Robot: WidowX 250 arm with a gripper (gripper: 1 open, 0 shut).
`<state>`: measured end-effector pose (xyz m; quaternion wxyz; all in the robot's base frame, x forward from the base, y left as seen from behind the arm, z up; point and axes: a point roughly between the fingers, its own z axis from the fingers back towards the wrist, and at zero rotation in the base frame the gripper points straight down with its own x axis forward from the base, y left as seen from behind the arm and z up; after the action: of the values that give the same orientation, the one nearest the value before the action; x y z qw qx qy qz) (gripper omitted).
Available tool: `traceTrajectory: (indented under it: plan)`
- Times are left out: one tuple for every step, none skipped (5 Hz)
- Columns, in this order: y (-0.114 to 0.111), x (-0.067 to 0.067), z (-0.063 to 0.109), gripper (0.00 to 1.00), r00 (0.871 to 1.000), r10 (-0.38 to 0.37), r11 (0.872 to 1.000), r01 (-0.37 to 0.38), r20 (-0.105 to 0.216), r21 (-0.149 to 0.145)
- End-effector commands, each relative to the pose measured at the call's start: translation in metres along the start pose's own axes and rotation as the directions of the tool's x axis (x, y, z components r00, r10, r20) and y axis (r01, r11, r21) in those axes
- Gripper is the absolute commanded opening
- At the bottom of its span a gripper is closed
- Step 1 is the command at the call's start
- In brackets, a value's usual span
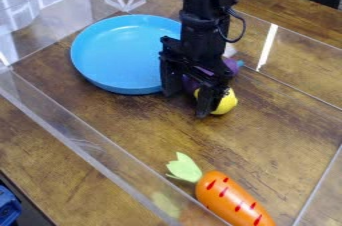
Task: Put the lemon on the blue tray
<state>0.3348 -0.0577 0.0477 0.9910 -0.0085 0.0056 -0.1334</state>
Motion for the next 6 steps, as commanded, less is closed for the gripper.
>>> traceTrajectory:
  plan:
    - [-0.005, 0.014, 0.037, 1.00, 0.994, -0.003, 1.000, 0.001, 0.111, 0.018]
    - [-0.009, 0.018, 0.040, 1.00, 0.992, 0.001, 1.000, -0.004, 0.126, 0.017]
    - [-0.007, 0.029, 0.042, 1.00, 0.991, 0.012, 1.000, -0.015, 0.135, 0.018]
    - [-0.001, 0.027, 0.023, 1.00, 0.992, 0.012, 1.000, -0.015, 0.127, 0.020]
    - [0.003, 0.023, 0.001, 1.00, 0.993, 0.012, 1.000, -0.014, 0.120, 0.020]
    - [0.002, 0.022, -0.010, 0.00, 0.994, 0.013, 1.000, -0.016, 0.112, 0.026]
